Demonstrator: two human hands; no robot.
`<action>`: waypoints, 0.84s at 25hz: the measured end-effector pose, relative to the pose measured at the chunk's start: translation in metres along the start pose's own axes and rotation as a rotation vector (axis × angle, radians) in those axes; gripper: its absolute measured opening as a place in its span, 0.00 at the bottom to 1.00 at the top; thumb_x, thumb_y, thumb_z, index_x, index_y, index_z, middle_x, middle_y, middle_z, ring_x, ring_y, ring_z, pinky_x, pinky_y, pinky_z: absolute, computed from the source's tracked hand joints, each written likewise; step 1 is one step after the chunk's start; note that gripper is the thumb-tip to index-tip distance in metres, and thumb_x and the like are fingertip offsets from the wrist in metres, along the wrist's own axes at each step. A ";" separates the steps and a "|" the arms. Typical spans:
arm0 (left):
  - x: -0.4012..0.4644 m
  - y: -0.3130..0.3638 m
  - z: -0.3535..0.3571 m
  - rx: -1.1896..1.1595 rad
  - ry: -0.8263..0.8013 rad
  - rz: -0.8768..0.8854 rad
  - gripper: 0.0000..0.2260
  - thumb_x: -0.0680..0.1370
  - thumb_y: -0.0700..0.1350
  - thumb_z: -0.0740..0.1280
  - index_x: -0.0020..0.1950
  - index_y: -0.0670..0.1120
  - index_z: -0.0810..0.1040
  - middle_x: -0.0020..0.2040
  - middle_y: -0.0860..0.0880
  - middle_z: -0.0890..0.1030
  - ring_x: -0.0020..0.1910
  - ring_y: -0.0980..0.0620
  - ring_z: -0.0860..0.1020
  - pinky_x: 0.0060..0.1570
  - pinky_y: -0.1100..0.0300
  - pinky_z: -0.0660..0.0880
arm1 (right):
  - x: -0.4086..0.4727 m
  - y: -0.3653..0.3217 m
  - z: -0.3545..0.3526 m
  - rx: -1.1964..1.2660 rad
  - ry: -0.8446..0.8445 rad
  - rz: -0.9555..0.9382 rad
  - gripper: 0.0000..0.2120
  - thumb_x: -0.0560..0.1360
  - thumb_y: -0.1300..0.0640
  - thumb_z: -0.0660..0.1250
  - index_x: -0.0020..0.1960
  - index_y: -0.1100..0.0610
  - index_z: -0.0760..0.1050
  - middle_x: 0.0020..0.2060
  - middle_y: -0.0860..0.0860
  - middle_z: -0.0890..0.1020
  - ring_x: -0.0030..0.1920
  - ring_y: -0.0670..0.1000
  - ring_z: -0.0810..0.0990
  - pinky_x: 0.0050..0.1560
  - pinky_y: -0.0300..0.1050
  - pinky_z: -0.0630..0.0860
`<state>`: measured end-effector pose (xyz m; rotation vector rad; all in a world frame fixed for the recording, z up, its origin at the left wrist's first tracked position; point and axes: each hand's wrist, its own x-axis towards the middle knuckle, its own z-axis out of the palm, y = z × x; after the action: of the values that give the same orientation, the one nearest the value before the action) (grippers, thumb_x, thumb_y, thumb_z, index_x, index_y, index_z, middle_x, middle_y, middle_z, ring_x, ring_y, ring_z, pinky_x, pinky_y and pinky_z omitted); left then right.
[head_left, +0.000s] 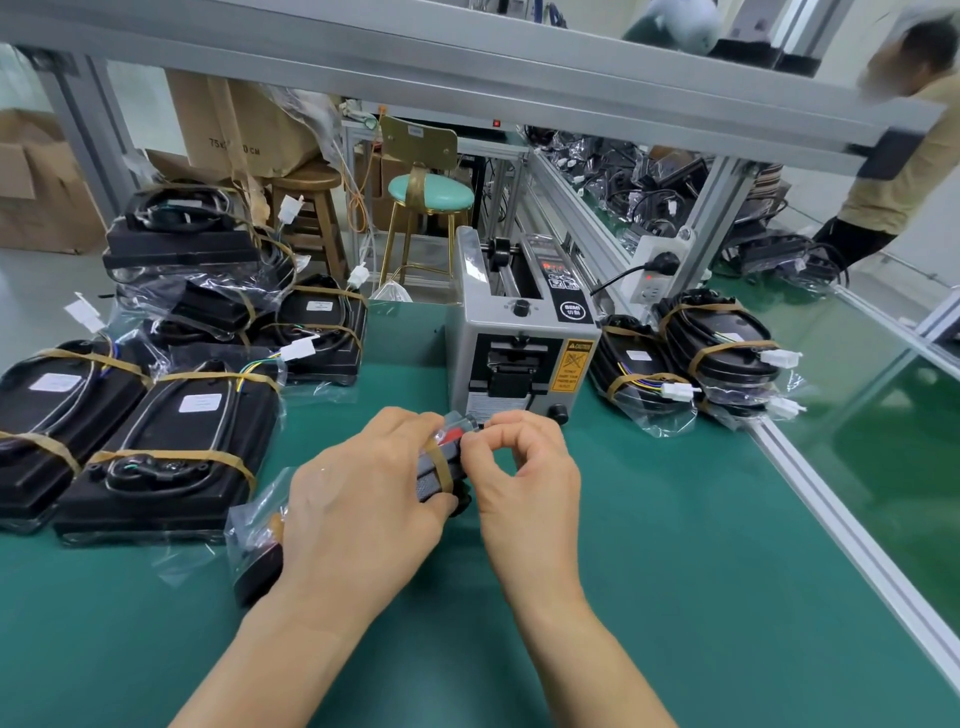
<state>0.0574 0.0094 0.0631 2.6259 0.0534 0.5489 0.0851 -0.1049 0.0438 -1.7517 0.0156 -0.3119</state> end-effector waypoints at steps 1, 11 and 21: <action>0.000 0.000 -0.001 -0.005 0.000 0.000 0.22 0.63 0.51 0.77 0.57 0.57 0.78 0.51 0.60 0.80 0.46 0.48 0.80 0.40 0.56 0.74 | -0.001 0.003 0.002 0.062 0.004 0.047 0.05 0.73 0.62 0.69 0.44 0.53 0.76 0.47 0.47 0.78 0.47 0.39 0.77 0.48 0.31 0.70; 0.001 0.000 -0.002 -0.042 -0.009 0.005 0.23 0.64 0.52 0.76 0.57 0.59 0.77 0.53 0.62 0.78 0.47 0.49 0.80 0.43 0.56 0.74 | 0.009 0.005 0.003 0.259 -0.123 0.150 0.09 0.75 0.58 0.69 0.51 0.47 0.73 0.42 0.42 0.80 0.42 0.39 0.78 0.44 0.34 0.73; 0.008 -0.055 -0.025 -0.947 -0.004 0.027 0.27 0.57 0.51 0.79 0.56 0.55 0.82 0.51 0.54 0.84 0.51 0.55 0.82 0.54 0.64 0.76 | 0.042 0.008 -0.036 0.034 -0.605 -0.042 0.34 0.65 0.45 0.76 0.67 0.35 0.66 0.68 0.34 0.70 0.70 0.34 0.63 0.69 0.37 0.60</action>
<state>0.0575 0.0701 0.0626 1.7039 -0.1973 0.4276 0.1189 -0.1489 0.0504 -1.7528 -0.4597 0.1954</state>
